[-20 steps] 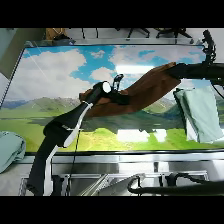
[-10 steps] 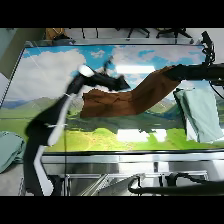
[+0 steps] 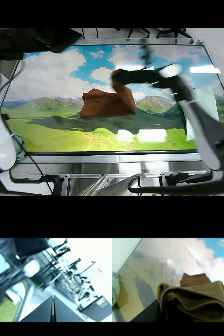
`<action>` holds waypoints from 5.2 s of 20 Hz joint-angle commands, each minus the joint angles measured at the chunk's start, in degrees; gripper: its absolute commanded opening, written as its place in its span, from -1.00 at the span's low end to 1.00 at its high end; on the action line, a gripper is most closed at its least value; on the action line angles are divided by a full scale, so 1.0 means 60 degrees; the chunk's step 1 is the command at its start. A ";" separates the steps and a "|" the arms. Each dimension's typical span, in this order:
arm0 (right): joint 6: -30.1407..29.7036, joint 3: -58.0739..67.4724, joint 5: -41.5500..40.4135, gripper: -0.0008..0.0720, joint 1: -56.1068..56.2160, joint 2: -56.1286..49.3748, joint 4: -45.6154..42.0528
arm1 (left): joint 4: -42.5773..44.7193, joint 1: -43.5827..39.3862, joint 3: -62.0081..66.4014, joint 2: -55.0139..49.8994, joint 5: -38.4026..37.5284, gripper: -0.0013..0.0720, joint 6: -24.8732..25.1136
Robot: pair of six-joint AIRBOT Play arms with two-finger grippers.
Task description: Fold the shirts.
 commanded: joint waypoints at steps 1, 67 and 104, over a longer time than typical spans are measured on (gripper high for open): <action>-0.1694 0.0004 -0.4696 -0.36 0.2980 -0.1960 0.0426 | -0.0273 0.0448 -0.0543 0.1118 -0.0240 -0.92 0.0612; 0.8127 0.0270 0.8382 -0.92 -1.2724 0.2612 -0.7461 | -0.0280 -0.1151 -0.4003 0.2302 -0.1024 -0.92 0.1144; 0.6393 -0.3483 0.4656 -0.92 -0.1891 0.3621 -0.7191 | 0.8470 -0.3814 -0.7147 0.4295 0.1224 -0.92 -0.0127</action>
